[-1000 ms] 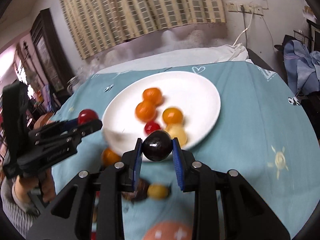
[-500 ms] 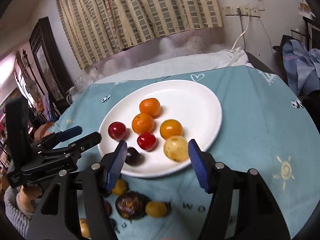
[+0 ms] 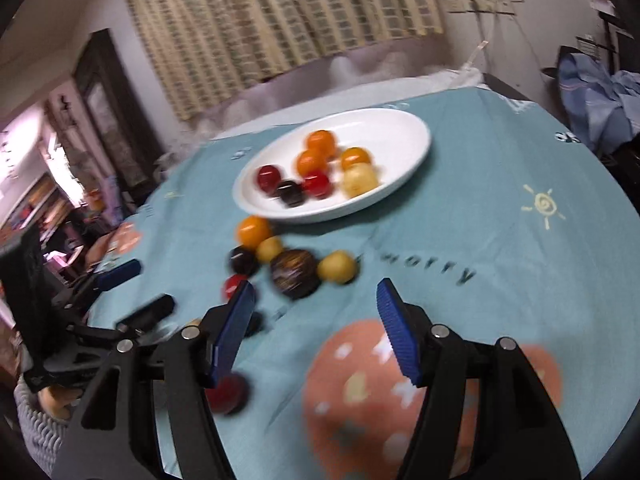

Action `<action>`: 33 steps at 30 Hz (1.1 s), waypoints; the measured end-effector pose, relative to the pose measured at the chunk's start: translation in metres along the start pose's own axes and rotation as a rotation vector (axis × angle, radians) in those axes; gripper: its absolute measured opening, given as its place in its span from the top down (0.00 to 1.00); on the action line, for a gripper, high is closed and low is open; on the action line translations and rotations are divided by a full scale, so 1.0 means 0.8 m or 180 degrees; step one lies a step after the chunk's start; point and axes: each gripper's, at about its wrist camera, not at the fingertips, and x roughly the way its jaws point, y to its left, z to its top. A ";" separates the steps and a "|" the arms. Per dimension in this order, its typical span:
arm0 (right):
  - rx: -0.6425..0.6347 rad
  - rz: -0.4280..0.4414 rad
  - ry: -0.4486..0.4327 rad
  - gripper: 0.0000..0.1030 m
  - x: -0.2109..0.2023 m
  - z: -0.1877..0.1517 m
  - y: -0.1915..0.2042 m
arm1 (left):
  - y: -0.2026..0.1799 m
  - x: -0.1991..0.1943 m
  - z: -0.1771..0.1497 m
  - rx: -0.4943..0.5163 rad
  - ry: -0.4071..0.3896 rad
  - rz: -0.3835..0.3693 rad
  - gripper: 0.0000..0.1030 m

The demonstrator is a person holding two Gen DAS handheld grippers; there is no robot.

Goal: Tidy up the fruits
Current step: 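Grasp the striped pale pepino with the left gripper while the right approaches another red plum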

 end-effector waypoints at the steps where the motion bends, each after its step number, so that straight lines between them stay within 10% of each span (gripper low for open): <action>1: -0.0053 0.0067 0.0040 0.38 -0.002 -0.007 0.006 | -0.006 -0.004 -0.004 0.0062 -0.0002 -0.0020 0.02; 17: -0.0078 0.0163 0.0251 0.37 0.000 -0.019 0.018 | -0.008 0.040 -0.011 0.0023 0.0509 -0.0221 0.04; 21: -0.0173 0.0173 0.0309 0.37 0.005 -0.023 0.026 | -0.021 0.057 -0.011 0.0139 0.0681 -0.0389 0.31; 33: -0.0229 0.0229 0.0408 0.37 0.010 -0.025 0.030 | -0.012 0.052 -0.009 0.0032 0.0588 -0.0444 0.61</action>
